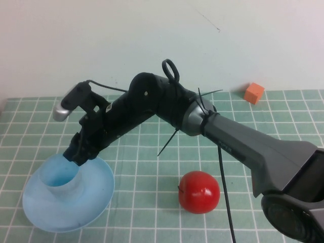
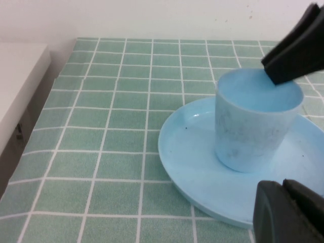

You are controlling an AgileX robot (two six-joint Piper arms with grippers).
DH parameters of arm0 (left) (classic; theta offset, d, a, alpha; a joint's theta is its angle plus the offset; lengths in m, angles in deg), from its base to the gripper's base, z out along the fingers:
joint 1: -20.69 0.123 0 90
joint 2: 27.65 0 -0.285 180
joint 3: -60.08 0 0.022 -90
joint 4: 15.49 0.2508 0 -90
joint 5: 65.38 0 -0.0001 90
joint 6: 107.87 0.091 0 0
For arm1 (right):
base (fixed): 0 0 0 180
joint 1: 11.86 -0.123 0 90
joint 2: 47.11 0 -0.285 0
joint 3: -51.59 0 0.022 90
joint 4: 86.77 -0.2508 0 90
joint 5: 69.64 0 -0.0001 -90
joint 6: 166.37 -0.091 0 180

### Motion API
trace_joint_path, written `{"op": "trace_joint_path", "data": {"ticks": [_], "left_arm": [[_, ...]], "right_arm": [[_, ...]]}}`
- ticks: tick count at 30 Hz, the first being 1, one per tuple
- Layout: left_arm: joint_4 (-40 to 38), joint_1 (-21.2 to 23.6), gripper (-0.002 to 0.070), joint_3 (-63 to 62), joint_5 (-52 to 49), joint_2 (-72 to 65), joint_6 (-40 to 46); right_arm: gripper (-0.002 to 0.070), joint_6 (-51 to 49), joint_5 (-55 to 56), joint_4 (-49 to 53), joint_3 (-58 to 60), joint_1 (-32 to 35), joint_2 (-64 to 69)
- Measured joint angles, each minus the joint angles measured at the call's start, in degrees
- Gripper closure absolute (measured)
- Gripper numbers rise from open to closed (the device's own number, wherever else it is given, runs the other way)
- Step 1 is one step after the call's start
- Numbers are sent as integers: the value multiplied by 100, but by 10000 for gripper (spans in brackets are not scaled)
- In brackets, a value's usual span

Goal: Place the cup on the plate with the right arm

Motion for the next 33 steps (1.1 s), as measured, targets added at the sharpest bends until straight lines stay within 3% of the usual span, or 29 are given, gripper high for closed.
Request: {"op": "trace_joint_path", "data": {"ticks": [11,17,27,33], "left_arm": [[0,0,678,0,0,0,0],[0,3,678,0,0,0,0],[0,0,678,0,0,0,0],[0,0,678,0,0,0,0]], "right_arm": [[455,-272,-1112,502,-1667,0,0],[629,-640,-1791,817,-2990,24,0],[675,-792,-2222,1059,-3168,67,-1140],[677,-1333,-2223,2221,-3191,236,-2160]]}}
